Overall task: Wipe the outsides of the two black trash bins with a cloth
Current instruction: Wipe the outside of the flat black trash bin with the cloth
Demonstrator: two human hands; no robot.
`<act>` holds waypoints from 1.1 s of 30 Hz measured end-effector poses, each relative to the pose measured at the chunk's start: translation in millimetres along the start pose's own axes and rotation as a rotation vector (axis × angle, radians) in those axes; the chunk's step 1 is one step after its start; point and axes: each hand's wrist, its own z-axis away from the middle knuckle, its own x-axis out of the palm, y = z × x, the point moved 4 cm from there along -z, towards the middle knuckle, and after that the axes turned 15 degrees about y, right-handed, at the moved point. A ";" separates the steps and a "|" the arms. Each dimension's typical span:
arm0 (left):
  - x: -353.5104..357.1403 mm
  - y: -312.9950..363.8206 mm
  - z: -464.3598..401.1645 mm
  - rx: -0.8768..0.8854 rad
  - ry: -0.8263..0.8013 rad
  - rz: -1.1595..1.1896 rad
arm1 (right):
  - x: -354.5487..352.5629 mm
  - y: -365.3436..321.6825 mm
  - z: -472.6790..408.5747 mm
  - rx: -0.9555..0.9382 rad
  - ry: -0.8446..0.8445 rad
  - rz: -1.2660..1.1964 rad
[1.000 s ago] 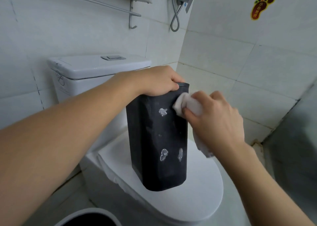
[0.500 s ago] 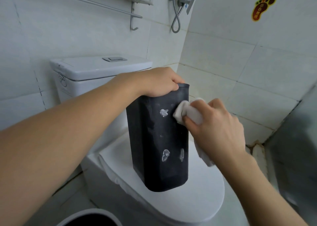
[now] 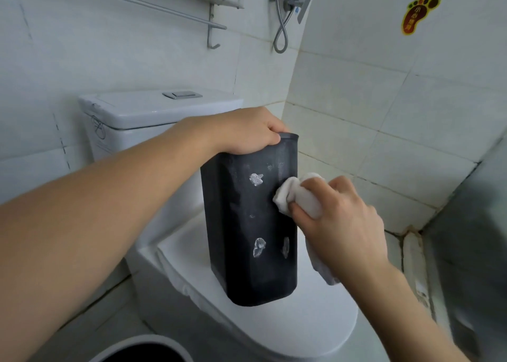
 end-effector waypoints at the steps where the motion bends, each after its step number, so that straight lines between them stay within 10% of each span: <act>1: 0.7 0.8 -0.3 0.002 0.001 -0.013 | 0.4 1.7 -4.1 0.004 0.004 -0.001; 33: -1.5 4.3 6.6 -0.005 -0.001 -0.088 | 7.9 9.1 14.7 -0.050 0.018 -0.026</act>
